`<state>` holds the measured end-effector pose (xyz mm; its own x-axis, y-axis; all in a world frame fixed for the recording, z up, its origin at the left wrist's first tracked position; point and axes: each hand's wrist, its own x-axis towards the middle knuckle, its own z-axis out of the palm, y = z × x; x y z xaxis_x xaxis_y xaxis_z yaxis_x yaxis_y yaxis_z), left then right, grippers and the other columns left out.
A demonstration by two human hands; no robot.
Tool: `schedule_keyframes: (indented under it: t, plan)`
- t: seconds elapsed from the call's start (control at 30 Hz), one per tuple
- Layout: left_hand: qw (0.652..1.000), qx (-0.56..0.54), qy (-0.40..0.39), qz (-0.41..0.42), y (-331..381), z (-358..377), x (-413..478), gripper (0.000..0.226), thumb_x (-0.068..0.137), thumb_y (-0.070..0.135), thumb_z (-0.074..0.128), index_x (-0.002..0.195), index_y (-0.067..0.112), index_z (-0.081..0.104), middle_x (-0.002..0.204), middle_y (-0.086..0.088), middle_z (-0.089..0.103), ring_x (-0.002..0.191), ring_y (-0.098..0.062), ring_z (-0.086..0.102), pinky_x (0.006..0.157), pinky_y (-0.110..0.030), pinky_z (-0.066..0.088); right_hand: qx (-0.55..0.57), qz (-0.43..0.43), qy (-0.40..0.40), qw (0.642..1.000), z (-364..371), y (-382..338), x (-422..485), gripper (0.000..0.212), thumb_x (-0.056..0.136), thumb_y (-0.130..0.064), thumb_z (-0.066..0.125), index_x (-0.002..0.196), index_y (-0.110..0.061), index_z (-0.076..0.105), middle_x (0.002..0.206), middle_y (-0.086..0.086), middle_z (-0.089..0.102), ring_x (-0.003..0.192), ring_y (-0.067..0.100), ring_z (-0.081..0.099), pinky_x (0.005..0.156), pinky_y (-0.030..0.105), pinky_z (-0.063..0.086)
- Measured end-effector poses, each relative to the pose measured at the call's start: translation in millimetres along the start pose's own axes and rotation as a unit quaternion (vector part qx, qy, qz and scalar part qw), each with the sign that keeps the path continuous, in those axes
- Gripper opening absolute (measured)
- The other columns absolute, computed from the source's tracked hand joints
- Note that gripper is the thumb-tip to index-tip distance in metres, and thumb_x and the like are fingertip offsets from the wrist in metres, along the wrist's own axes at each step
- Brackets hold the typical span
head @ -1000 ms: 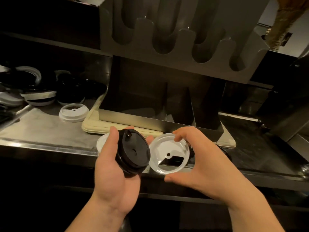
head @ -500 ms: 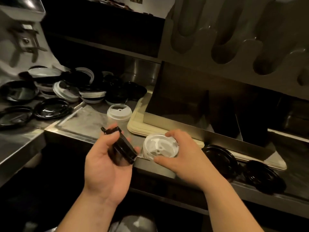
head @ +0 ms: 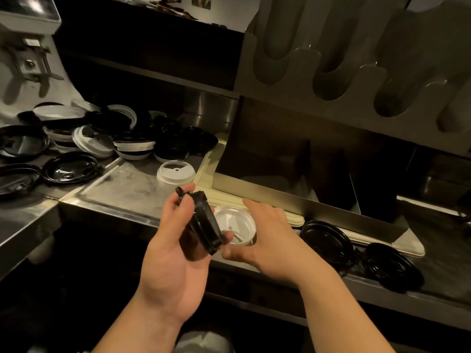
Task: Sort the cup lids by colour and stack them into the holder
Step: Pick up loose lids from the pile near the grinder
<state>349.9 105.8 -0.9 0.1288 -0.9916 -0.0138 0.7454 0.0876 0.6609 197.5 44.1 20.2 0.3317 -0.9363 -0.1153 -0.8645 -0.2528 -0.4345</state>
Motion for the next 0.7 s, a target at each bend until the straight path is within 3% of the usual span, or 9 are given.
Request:
schedule_keyframes:
  t: [0.07, 0.17, 0.23, 0.33, 0.4, 0.47, 0.6, 0.7]
  plan:
    - [0.999, 0.003, -0.047, -0.011, -1.8, 2.3, -2.5, 0.09, 0.051, 0.045, 0.094, 0.13, 0.021, 0.061, 0.121, -0.014, 0.063, 0.115, -0.034, 0.062, 0.084, -0.043, 0.055, 0.025, -0.004, 0.032, 0.999, -9.3, 4.4, -11.4, 0.094, 0.081, -0.057, 0.074, 0.156, -0.037, 0.021, 0.16, -0.014, 0.025, 0.147, 0.011, 0.021, 0.121, 0.041, 0.025]
    - [0.993, 0.068, -0.095, -0.021, -7.3, 11.3, -8.5, 0.088, 0.046, 0.027, 0.091, 0.129, 0.031, 0.062, 0.107, -0.004, 0.068, 0.1, -0.028, 0.065, 0.078, -0.034, 0.058, 0.143, -0.043, 0.17, 0.974, -24.9, 16.6, -29.4, 0.046, 0.092, -0.04, 0.066, 0.135, -0.044, 0.049, 0.134, -0.024, 0.052, 0.121, -0.008, 0.048, 0.108, 0.034, 0.048]
    - [0.976, 0.186, -0.109, -0.003, -14.7, 22.6, -10.4, 0.082, 0.048, 0.031, 0.085, 0.125, 0.045, 0.061, 0.122, 0.001, 0.063, 0.108, -0.022, 0.064, 0.077, -0.03, 0.057, 0.234, -0.076, 0.206, 0.947, -36.4, 25.3, -40.3, 0.022, 0.098, -0.035, 0.059, 0.118, -0.043, 0.061, 0.116, -0.02, 0.063, 0.109, -0.003, 0.059, 0.095, 0.034, 0.056]
    - [0.896, 0.402, -0.169, 0.091, -27.3, 44.1, -9.5, 0.09, 0.058, 0.036, 0.083, 0.133, 0.062, 0.042, 0.13, 0.025, 0.042, 0.117, 0.006, 0.052, 0.089, -0.022, 0.054, 0.301, -0.124, 0.14, 0.935, -54.8, 38.3, -58.3, 0.029, 0.093, -0.044, 0.055, 0.12, -0.051, 0.064, 0.119, -0.017, 0.065, 0.109, 0.006, 0.063, 0.088, 0.038, 0.058]
    - [0.845, 0.477, -0.209, 0.122, -35.0, 58.3, -4.4, 0.098, 0.068, 0.029, 0.084, 0.14, 0.063, 0.027, 0.125, 0.034, 0.04, 0.119, 0.011, 0.046, 0.091, -0.016, 0.049, 0.287, -0.134, 0.087, 0.945, -64.4, 48.6, -68.2, 0.035, 0.09, -0.044, 0.057, 0.124, -0.051, 0.063, 0.126, -0.015, 0.063, 0.116, 0.008, 0.061, 0.094, 0.04, 0.056]
    - [0.807, 0.521, -0.236, 0.144, -42.3, 69.0, 4.4, 0.101, 0.072, 0.027, 0.083, 0.144, 0.059, 0.019, 0.126, 0.037, 0.04, 0.123, 0.01, 0.044, 0.094, -0.017, 0.048, 0.266, -0.12, 0.085, 0.953, -70.9, 59.9, -73.5, 0.027, 0.094, -0.041, 0.062, 0.12, -0.043, 0.068, 0.128, -0.016, 0.063, 0.121, 0.009, 0.06, 0.098, 0.042, 0.055]
    - [0.758, 0.565, -0.251, 0.207, -57.1, 86.0, 27.0, 0.092, 0.073, 0.036, 0.084, 0.142, 0.051, 0.026, 0.131, 0.032, 0.038, 0.125, 0.013, 0.039, 0.091, -0.002, 0.04, 0.226, -0.042, 0.138, 0.963, -85.3, 80.9, -77.0, 0.014, 0.089, -0.028, 0.071, 0.101, -0.035, 0.074, 0.124, -0.022, 0.064, 0.116, 0.002, 0.061, 0.1, 0.042, 0.055]
    - [0.741, 0.569, -0.259, 0.247, -66.5, 96.9, 41.5, 0.078, 0.069, 0.04, 0.087, 0.132, 0.046, 0.04, 0.127, 0.03, 0.038, 0.121, 0.013, 0.039, 0.092, 0.0, 0.036, 0.248, -0.005, 0.154, 0.956, -96.1, 93.8, -80.8, 0.012, 0.088, -0.025, 0.072, 0.098, -0.031, 0.075, 0.124, -0.019, 0.066, 0.111, 0.002, 0.064, 0.1, 0.041, 0.054]
